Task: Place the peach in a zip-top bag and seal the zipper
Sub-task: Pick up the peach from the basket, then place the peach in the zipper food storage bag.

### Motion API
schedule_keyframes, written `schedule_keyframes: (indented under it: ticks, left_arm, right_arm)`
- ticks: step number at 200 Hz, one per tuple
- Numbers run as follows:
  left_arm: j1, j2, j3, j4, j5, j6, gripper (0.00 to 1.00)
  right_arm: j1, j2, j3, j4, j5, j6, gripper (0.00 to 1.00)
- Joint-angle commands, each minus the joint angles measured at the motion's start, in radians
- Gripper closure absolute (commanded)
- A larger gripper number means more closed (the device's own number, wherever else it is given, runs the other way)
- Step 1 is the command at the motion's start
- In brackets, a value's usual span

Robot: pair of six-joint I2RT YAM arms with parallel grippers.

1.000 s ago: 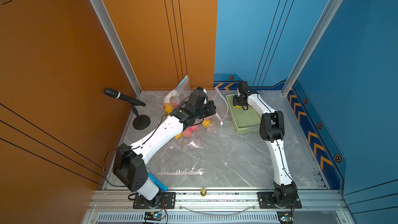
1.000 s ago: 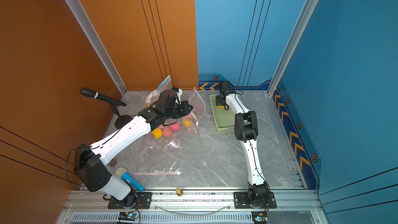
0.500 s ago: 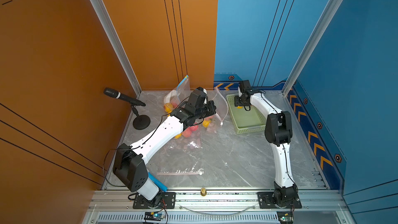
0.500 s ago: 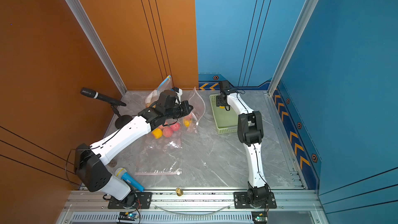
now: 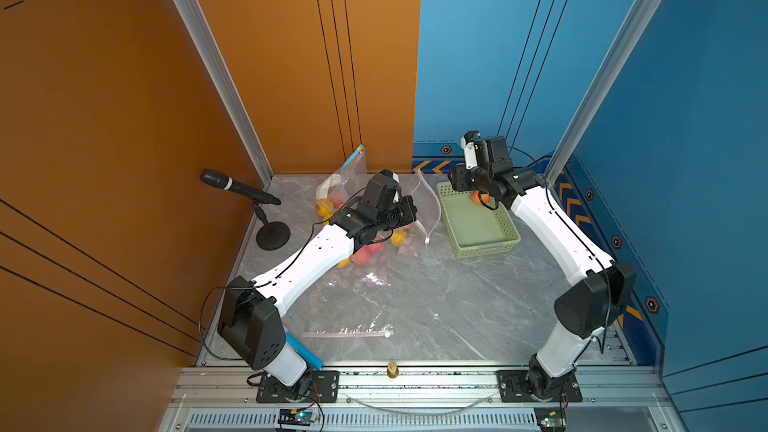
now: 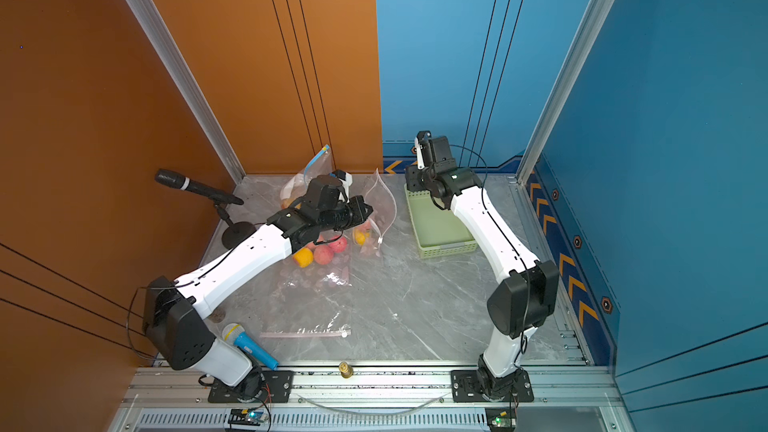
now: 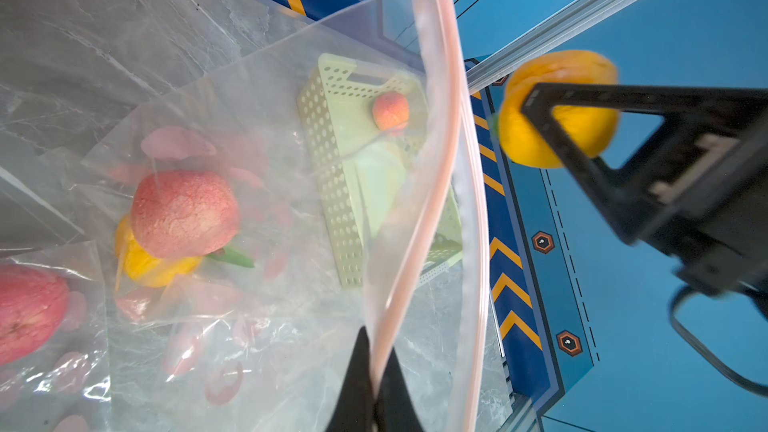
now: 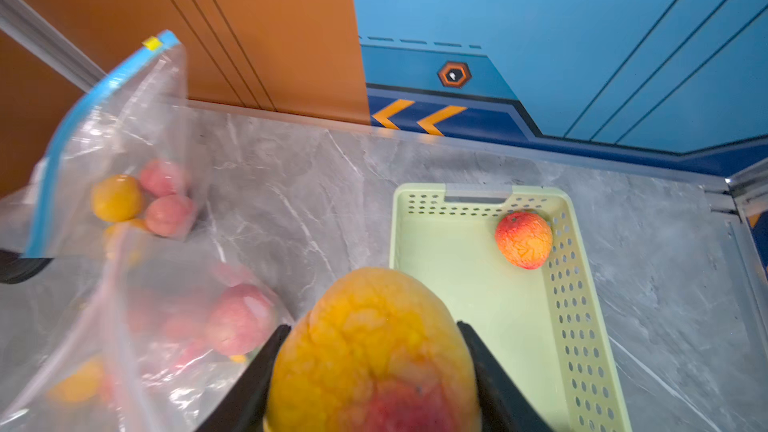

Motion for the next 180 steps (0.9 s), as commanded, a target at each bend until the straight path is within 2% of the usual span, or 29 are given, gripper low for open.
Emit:
schedule_keyframes:
  ticks: [1,51,118,153,180]
  left_arm:
    - [0.008,-0.002,-0.008,0.010,0.003,-0.002,1.00]
    - [0.011,0.000,-0.002,0.012,-0.001,-0.004,1.00]
    - [0.008,-0.014,-0.004,0.011,-0.001,-0.004,1.00]
    - [0.006,-0.019,-0.007,0.011,0.006,-0.005,1.00]
    - [0.003,-0.027,-0.010,0.011,0.011,-0.007,1.00]
  right_arm:
    - [0.047,-0.086,-0.054,-0.009,-0.054,0.023,0.50]
    - [0.138,-0.179,-0.137,0.023,-0.141,0.070,0.48]
    - [0.188,-0.074,-0.134,0.030,-0.164,0.086,0.48]
    - [0.187,-0.003,-0.095,0.016,-0.111,0.088,0.41]
    - [0.187,0.029,-0.059,0.006,-0.085,0.088,0.30]
